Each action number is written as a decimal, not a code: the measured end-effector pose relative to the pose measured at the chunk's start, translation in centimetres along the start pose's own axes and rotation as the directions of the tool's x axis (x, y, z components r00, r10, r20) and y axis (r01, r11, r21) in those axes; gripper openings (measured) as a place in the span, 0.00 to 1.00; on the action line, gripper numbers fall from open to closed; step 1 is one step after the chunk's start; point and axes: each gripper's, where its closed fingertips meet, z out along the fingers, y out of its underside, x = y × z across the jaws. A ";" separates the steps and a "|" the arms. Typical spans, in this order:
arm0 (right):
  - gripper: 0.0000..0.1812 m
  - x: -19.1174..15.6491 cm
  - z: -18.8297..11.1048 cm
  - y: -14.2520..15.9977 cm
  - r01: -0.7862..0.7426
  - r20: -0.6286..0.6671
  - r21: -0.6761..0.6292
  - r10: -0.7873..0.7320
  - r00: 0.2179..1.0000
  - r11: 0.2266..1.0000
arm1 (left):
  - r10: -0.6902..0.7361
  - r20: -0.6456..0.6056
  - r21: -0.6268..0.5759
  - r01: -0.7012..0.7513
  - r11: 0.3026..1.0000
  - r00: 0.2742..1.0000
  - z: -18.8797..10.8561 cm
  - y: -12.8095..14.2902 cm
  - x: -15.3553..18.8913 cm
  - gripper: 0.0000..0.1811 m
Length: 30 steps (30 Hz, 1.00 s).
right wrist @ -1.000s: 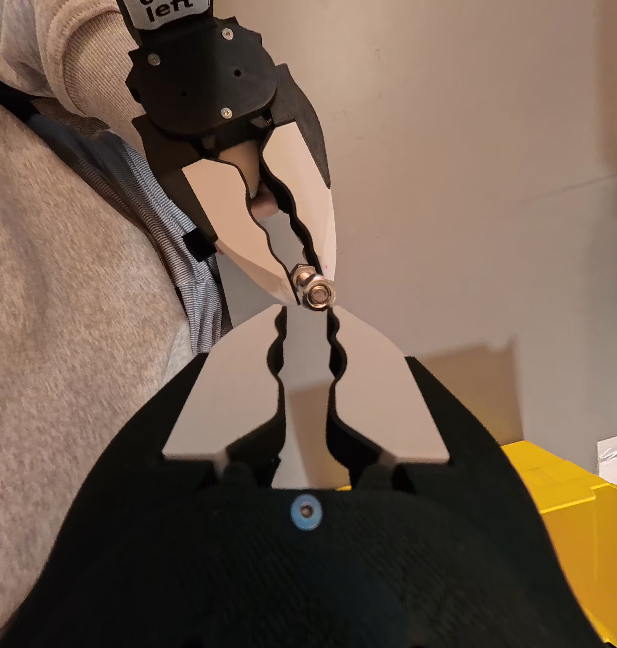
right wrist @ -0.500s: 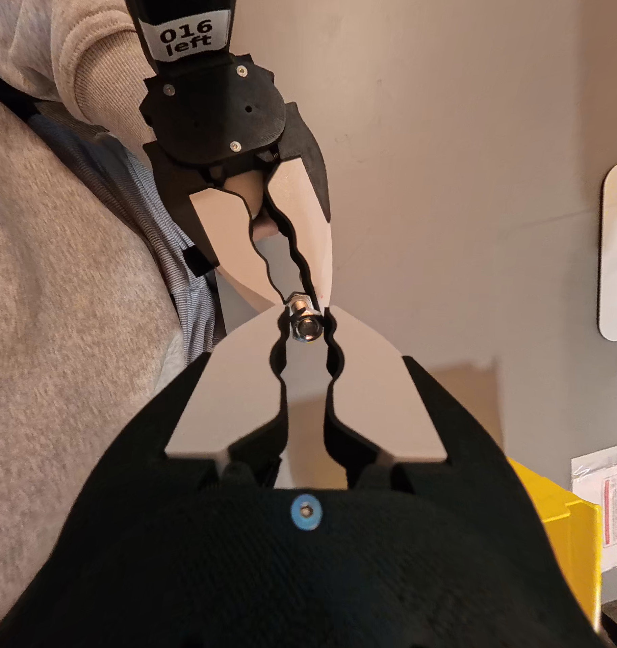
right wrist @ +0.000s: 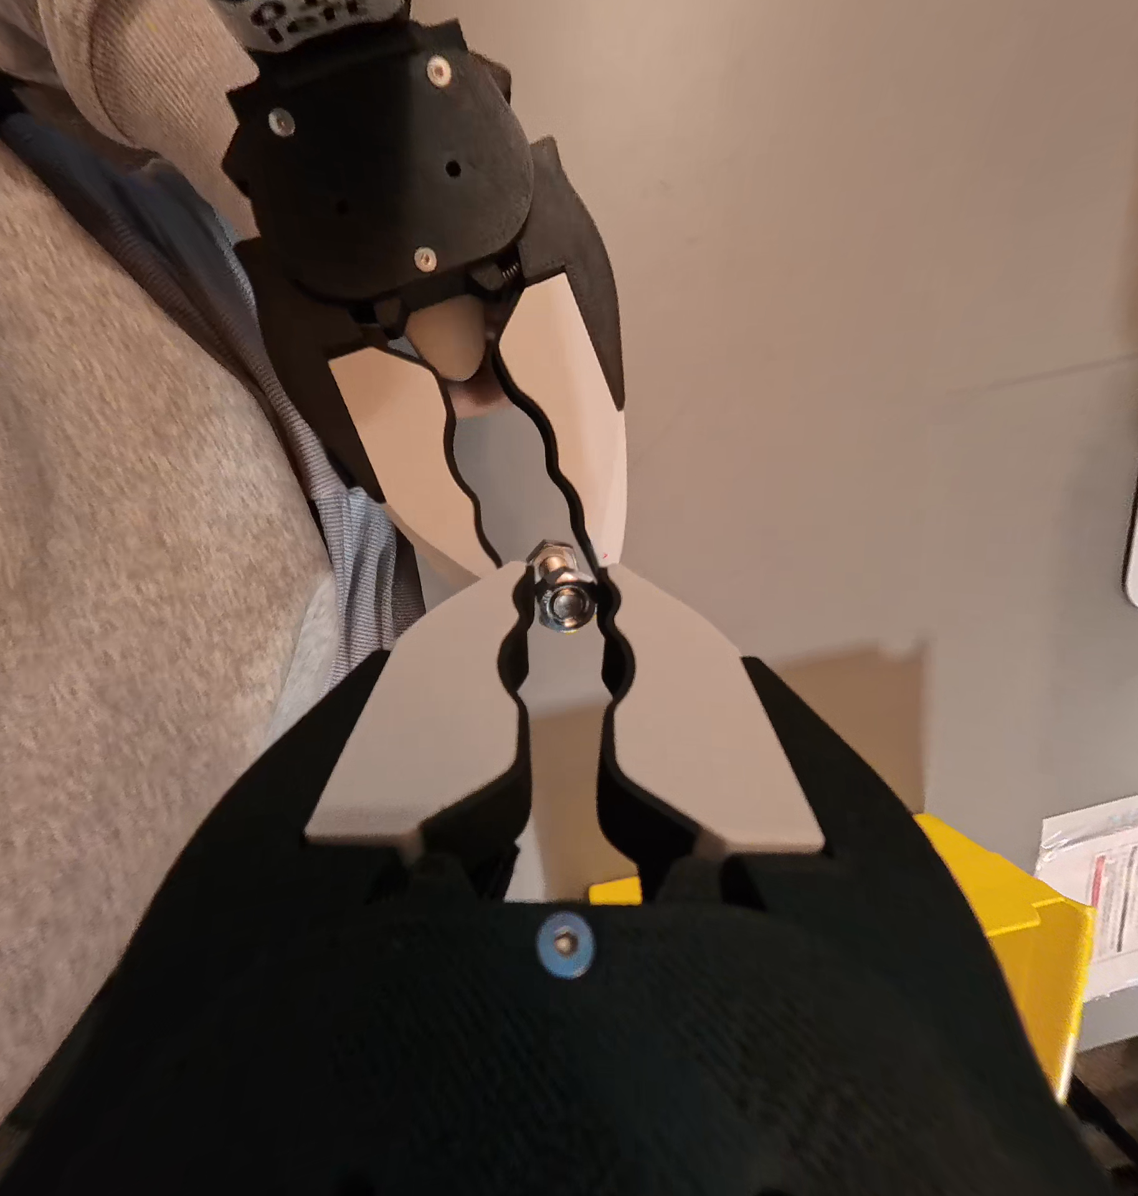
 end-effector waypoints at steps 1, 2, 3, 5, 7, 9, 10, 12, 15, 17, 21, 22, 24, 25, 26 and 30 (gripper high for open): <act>0.10 -0.1 0.1 0.1 0.007 -0.002 -0.012 -0.007 1.000 1.000 | 0.008 -0.001 -0.001 -0.008 1.000 1.000 0.0 0.0 0.1 0.16; 0.10 -0.1 0.2 0.2 0.013 -0.006 -0.022 -0.014 1.000 1.000 | 0.011 -0.004 -0.004 -0.011 1.000 1.000 0.1 0.0 0.2 0.16; 0.10 -0.1 0.3 0.3 0.017 -0.007 -0.028 -0.018 1.000 0.999 | 0.014 -0.007 -0.006 -0.014 1.000 1.000 0.1 0.1 0.2 0.16; 0.10 -0.2 0.4 0.3 0.017 -0.002 -0.035 -0.017 1.000 0.999 | 0.019 -0.006 -0.012 -0.019 1.000 1.000 0.1 0.2 0.3 0.15; 0.10 -0.2 0.5 0.4 0.011 0.004 -0.039 -0.011 1.000 0.999 | 0.023 -0.001 -0.008 -0.023 1.000 1.000 0.1 0.2 0.2 0.13; 0.10 -0.2 0.5 0.5 0.007 0.008 -0.044 -0.007 1.000 0.999 | 0.024 0.005 -0.003 -0.024 1.000 1.000 0.1 0.1 0.2 0.12; 0.10 -0.2 0.5 0.5 0.006 0.011 -0.044 -0.005 1.000 0.999 | 0.025 0.008 -0.001 -0.025 1.000 1.000 0.1 0.0 0.1 0.11; 0.10 -0.3 0.5 0.5 0.004 0.013 -0.044 -0.004 1.000 0.999 | 0.023 0.009 -0.002 -0.023 1.000 1.000 0.1 0.0 0.0 0.10; 0.10 -0.3 0.6 0.5 0.005 0.013 -0.050 -0.005 1.000 0.999 | 0.019 0.006 -0.008 -0.019 1.000 1.000 0.1 0.1 0.1 0.10; 0.10 -0.2 0.6 0.5 0.003 0.014 -0.050 -0.003 1.000 0.999 | 0.018 -0.001 -0.019 -0.018 1.000 1.000 0.2 0.3 0.2 0.11; 0.10 -0.2 0.5 0.5 -0.002 0.018 -0.045 0.003 1.000 0.999 | 0.018 -0.009 -0.032 -0.019 0.999 1.000 0.3 0.5 0.3 0.13; 0.10 -0.3 0.5 0.4 -0.003 0.023 -0.043 0.004 1.000 0.999 | 0.028 -0.003 -0.030 -0.028 0.999 1.000 0.2 0.5 0.3 0.10; 0.10 -0.3 0.4 0.3 -0.001 0.021 -0.038 0.002 1.000 0.999 | 0.040 0.010 -0.030 -0.040 0.999 0.999 0.2 0.4 0.1 0.10; 0.10 -0.3 0.4 0.3 0.000 0.015 -0.036 0.000 1.000 0.999 | 0.037 0.015 -0.030 -0.037 0.999 0.999 0.2 0.4 0.0 0.10; 0.10 -0.2 0.3 0.2 0.001 0.006 -0.029 -0.001 1.000 1.000 | 0.030 0.019 -0.027 -0.030 0.999 0.999 0.2 0.3 -0.1 0.10; 0.13 0.3 -0.1 0.0 -0.013 -0.024 0.002 0.013 1.000 1.000 | 0.002 0.031 -0.027 -0.001 1.000 1.000 0.1 0.3 -0.5 0.10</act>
